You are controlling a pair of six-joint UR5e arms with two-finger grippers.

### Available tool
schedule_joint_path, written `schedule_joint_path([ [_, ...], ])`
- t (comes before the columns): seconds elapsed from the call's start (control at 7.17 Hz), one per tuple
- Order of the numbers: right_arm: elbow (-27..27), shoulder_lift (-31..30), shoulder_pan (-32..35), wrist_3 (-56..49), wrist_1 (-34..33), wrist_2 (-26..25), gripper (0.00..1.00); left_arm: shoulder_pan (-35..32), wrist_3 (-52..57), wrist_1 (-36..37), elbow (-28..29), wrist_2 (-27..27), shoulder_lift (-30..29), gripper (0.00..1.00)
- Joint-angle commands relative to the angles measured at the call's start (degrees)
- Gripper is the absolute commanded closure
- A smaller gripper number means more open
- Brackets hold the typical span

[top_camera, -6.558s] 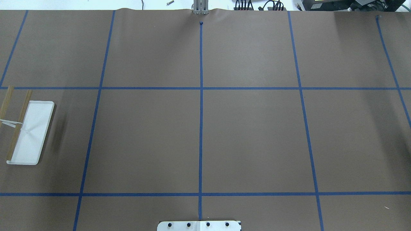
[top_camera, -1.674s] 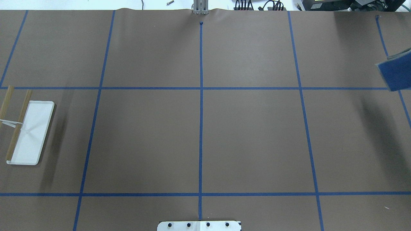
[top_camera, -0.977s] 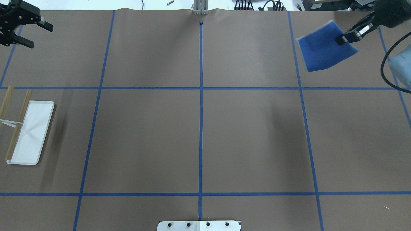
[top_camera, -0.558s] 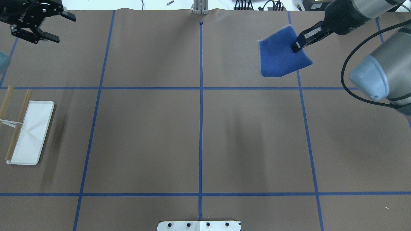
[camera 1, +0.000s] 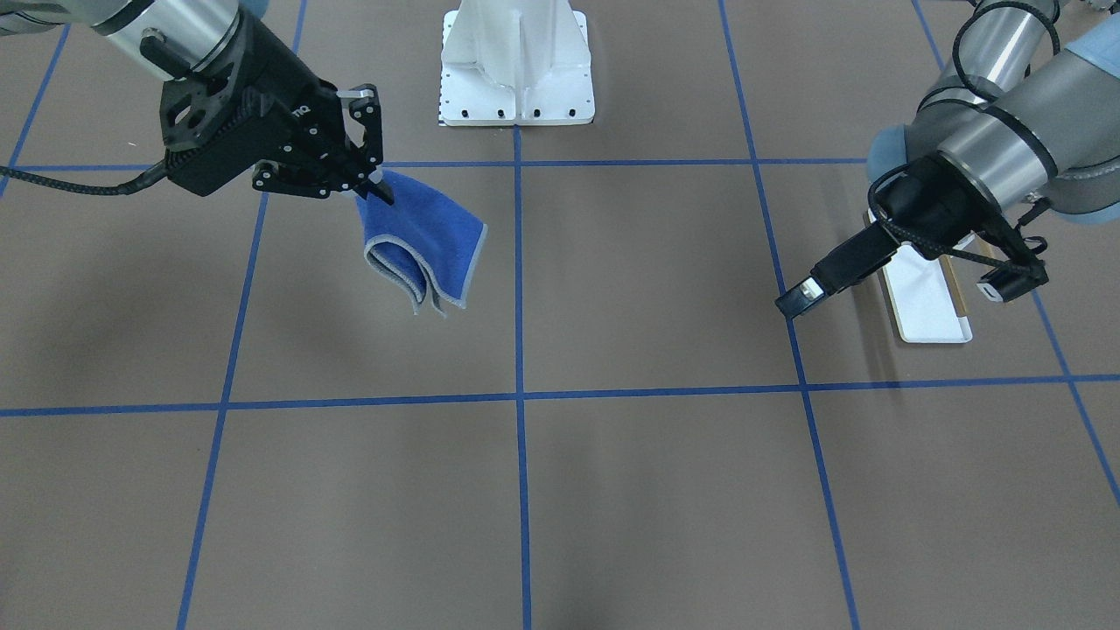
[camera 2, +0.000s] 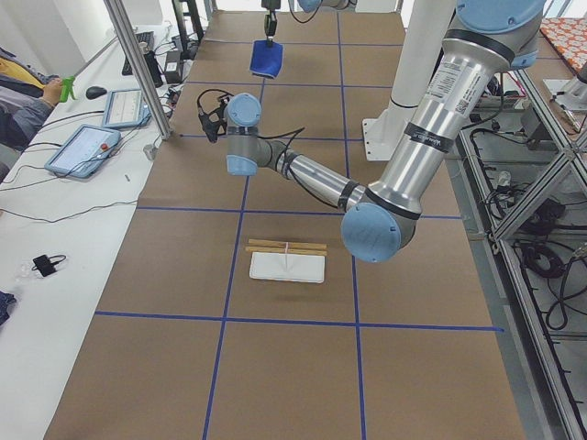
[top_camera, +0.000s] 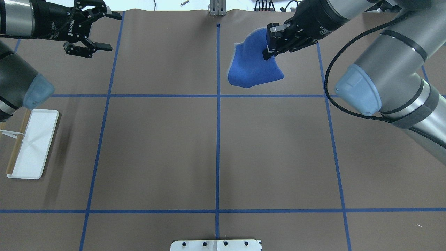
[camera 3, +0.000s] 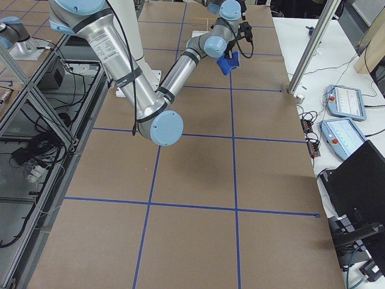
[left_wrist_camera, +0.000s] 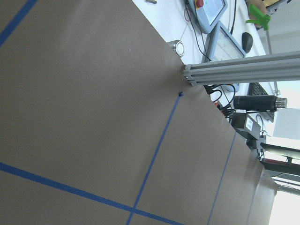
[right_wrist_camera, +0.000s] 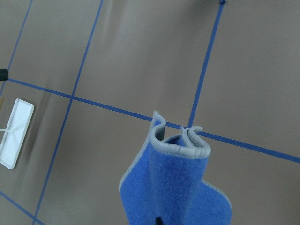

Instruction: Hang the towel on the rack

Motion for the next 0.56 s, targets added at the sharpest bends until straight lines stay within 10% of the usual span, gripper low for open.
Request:
schedule_joint_path([
  [0.0, -0.7, 0.9, -1.1, 7.1, 6.7, 0.2, 1.0, 4.0, -11.1, -14.9, 2.8, 7.9, -0.6, 0.02],
  [0.42, -1.5, 2.4, -3.1, 15.1, 14.6, 0.1, 1.0, 12.6, -19.0, -27.2, 5.9, 20.0, -1.3, 0.02],
])
